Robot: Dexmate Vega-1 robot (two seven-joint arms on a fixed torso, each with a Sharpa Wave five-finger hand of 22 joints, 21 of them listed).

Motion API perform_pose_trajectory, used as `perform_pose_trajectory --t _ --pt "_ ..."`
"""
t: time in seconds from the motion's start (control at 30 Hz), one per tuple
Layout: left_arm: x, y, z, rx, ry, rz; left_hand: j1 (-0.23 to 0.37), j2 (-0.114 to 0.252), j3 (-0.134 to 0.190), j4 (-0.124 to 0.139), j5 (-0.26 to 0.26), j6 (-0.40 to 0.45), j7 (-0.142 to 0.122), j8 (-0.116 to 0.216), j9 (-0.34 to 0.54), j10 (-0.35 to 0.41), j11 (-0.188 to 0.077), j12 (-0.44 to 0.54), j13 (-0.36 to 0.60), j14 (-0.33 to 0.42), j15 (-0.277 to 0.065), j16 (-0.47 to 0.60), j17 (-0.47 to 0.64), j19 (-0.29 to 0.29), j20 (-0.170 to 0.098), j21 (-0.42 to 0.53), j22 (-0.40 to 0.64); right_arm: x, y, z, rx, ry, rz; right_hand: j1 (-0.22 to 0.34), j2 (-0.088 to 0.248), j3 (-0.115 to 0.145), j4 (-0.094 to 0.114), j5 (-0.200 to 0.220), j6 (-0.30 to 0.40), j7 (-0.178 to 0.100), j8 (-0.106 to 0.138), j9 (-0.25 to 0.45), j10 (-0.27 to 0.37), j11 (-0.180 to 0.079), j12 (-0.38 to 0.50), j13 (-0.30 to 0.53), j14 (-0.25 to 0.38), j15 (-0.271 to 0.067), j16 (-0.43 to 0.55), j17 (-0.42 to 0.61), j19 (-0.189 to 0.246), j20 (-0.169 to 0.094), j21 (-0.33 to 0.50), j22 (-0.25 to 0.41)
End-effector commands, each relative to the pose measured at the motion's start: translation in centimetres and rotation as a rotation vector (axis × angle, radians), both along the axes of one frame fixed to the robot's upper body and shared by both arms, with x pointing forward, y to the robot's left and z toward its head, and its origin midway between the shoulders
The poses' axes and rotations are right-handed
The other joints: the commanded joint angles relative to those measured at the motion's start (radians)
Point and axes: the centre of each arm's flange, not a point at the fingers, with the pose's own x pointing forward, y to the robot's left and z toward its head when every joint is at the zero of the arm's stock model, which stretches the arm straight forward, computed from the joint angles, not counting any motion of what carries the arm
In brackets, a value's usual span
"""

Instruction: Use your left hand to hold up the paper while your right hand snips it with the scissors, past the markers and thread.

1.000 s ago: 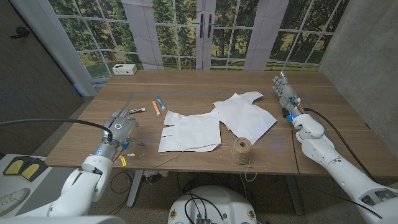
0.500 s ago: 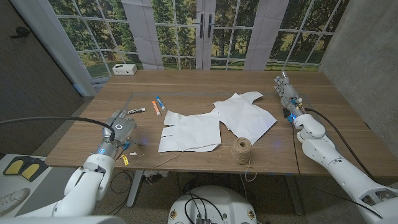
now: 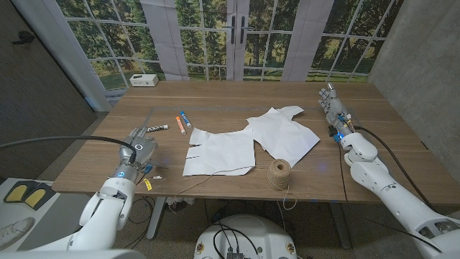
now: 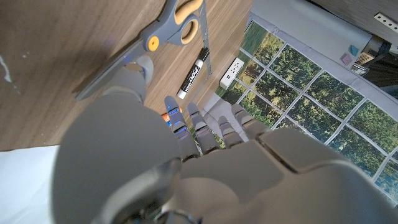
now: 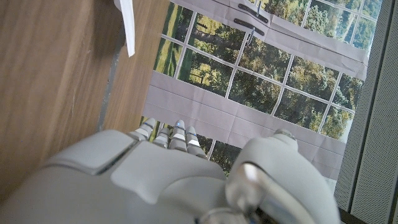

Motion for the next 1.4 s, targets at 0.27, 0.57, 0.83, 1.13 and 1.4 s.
perform_pose_trajectory --t 0.27,0.57,0.83,1.13,1.4 --pt "0.6 -0.3 -1.0 0.023 -0.016 0.023 0.048 0.010 0.021 -0.001 -0.028 0.061 0.001 0.029 0.008 0.008 -0.012 0.016 0.005 0.000 -0.069 0.010 0.001 -0.006 -0.012 0.007 0.000 -0.2 -0.6 -0.5 0.018 -0.001 -0.006 0.007 0.005 -0.004 -0.009 0.008 -0.006 0.000 -0.002 0.003 -0.003 -0.001 -0.001 0.002 -0.002 -0.005 0.003 0.001 -0.005 0.003 -0.007 0.004" --pt "0.9 -0.6 -1.5 0.041 -0.020 0.029 0.061 0.012 0.026 -0.001 -0.041 0.034 -0.002 0.017 0.008 0.005 -0.020 0.016 0.005 0.000 -0.079 0.010 0.001 -0.007 -0.023 0.008 0.000 -0.4 -0.8 -0.5 0.020 -0.002 -0.006 0.007 0.005 -0.004 -0.009 0.008 -0.006 0.001 -0.003 0.003 -0.002 -0.002 0.000 0.002 -0.002 -0.005 0.003 0.001 -0.003 0.003 -0.012 0.004" --pt "1.0 -0.8 -2.2 0.062 -0.037 -0.006 0.071 0.010 0.028 0.001 -0.055 0.040 -0.002 0.020 0.008 0.018 -0.027 0.022 0.005 0.015 -0.098 0.016 0.001 0.009 -0.033 0.013 -0.001 -0.5 -0.9 -0.7 0.024 -0.001 -0.005 0.006 0.006 -0.005 -0.009 0.008 -0.007 0.001 -0.003 0.003 -0.002 0.001 0.000 0.002 -0.003 -0.005 0.003 0.002 -0.002 0.003 -0.015 0.004" --pt "1.4 -0.7 -2.4 0.067 -0.034 0.001 0.077 0.006 0.028 0.004 -0.069 0.052 -0.002 0.024 0.008 0.039 -0.030 0.029 0.005 0.025 -0.108 0.017 0.001 0.021 -0.055 0.015 -0.002 -0.6 -1.2 -1.0 0.029 0.006 -0.010 0.006 0.006 -0.005 -0.010 0.008 -0.006 0.002 -0.003 0.003 -0.003 0.001 0.000 0.002 -0.002 -0.005 0.003 0.001 0.000 0.003 -0.019 0.004" --pt "1.9 -0.7 -2.6 0.071 -0.001 0.028 0.081 0.007 0.030 0.004 -0.074 0.050 -0.003 0.023 0.008 0.037 -0.030 0.028 0.004 0.023 -0.104 0.016 0.001 0.021 -0.058 0.014 -0.002 -0.5 -1.3 -1.0 0.029 0.007 -0.013 0.006 0.007 -0.005 -0.010 0.008 -0.006 0.001 -0.003 0.003 -0.003 -0.002 0.000 0.002 -0.002 -0.004 0.003 0.001 0.001 0.003 -0.023 0.004"
